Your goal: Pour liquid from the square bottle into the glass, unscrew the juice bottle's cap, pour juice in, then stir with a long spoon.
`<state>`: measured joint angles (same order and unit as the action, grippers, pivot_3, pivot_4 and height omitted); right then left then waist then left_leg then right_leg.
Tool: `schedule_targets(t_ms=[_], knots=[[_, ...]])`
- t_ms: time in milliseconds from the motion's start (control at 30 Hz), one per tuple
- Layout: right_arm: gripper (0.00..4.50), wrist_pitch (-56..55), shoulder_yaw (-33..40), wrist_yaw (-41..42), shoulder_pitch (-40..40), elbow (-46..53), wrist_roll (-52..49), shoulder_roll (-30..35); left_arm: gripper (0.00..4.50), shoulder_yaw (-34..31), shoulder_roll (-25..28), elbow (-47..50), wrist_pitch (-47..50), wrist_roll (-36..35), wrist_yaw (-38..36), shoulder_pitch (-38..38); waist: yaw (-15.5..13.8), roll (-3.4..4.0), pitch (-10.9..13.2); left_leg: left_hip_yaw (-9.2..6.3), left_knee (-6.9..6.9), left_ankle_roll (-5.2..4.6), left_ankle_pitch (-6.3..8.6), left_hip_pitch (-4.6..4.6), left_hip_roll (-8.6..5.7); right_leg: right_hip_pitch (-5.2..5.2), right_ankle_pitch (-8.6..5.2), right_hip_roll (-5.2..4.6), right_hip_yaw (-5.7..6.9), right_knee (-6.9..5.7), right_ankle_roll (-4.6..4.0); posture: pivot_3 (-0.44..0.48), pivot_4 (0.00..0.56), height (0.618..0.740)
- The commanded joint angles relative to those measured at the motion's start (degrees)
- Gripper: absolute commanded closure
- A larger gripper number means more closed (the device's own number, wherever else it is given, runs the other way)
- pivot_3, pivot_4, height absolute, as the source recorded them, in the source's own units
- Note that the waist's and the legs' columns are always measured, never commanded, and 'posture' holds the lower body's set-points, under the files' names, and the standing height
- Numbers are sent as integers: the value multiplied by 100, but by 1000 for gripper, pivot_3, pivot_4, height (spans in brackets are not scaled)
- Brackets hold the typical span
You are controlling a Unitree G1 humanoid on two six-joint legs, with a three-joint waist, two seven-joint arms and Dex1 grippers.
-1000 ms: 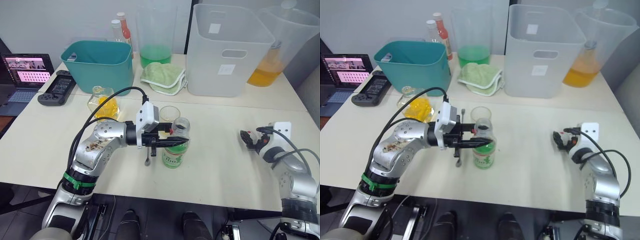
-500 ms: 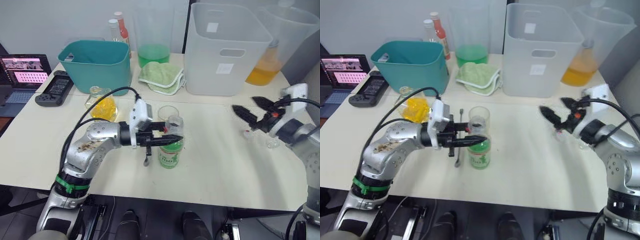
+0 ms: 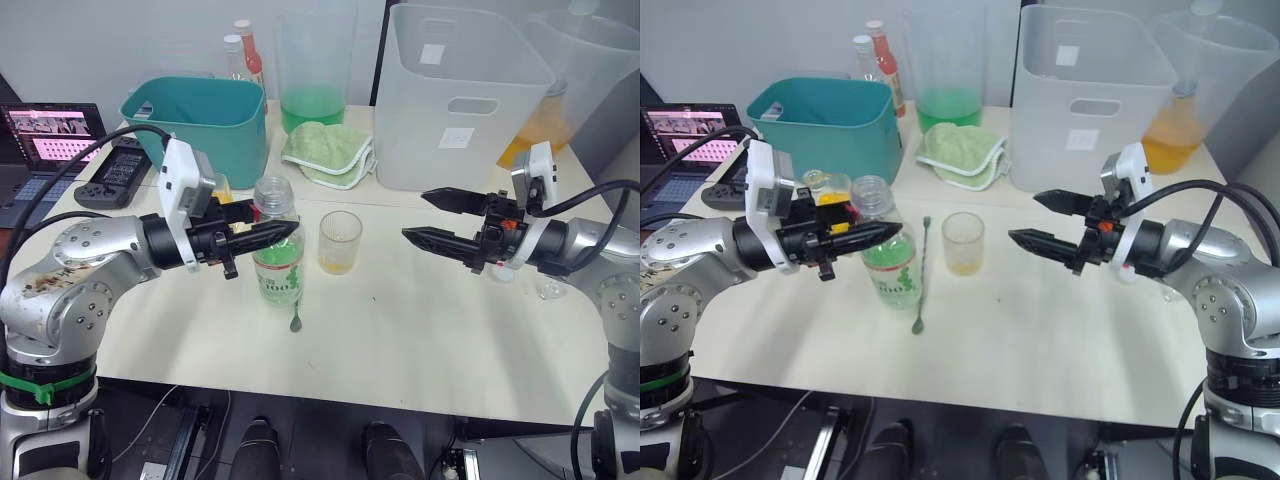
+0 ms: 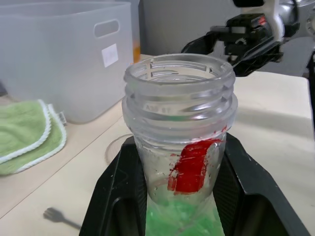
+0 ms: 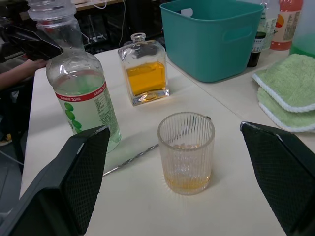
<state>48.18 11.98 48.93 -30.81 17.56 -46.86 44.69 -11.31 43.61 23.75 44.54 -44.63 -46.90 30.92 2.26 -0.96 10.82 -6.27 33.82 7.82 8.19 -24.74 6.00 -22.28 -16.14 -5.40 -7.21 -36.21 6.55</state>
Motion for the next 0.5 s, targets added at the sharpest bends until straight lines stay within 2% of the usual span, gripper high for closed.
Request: schedule_targets(t_ms=[33,200,300,500], knots=[[14,141,81,-158,31,343,-165,62,3154,43,64,-197,-574,526,97,266,-15,0,0,0,0,0,0,0,0,0,0,0,0,0,0,0,150,734],[14,63,122,-270,241,578,-40,155,3154,413,-117,-648,-1321,1300,167,519,-46,-3,2,0,-1,0,0,-2,0,-1,1,0,1,2,-1,0,150,734],[14,458,417,-1003,586,1125,-197,108,3154,1076,-364,-1491,-2292,2412,378,940,-92,-3,1,0,0,0,0,-4,0,-3,1,1,1,0,-1,0,150,734],[14,671,807,-1379,1325,1845,-396,244,3154,1546,-841,-2966,-4053,3551,535,1504,-158,-4,2,0,0,1,-1,-13,0,-6,1,0,5,4,-1,0,150,734]])
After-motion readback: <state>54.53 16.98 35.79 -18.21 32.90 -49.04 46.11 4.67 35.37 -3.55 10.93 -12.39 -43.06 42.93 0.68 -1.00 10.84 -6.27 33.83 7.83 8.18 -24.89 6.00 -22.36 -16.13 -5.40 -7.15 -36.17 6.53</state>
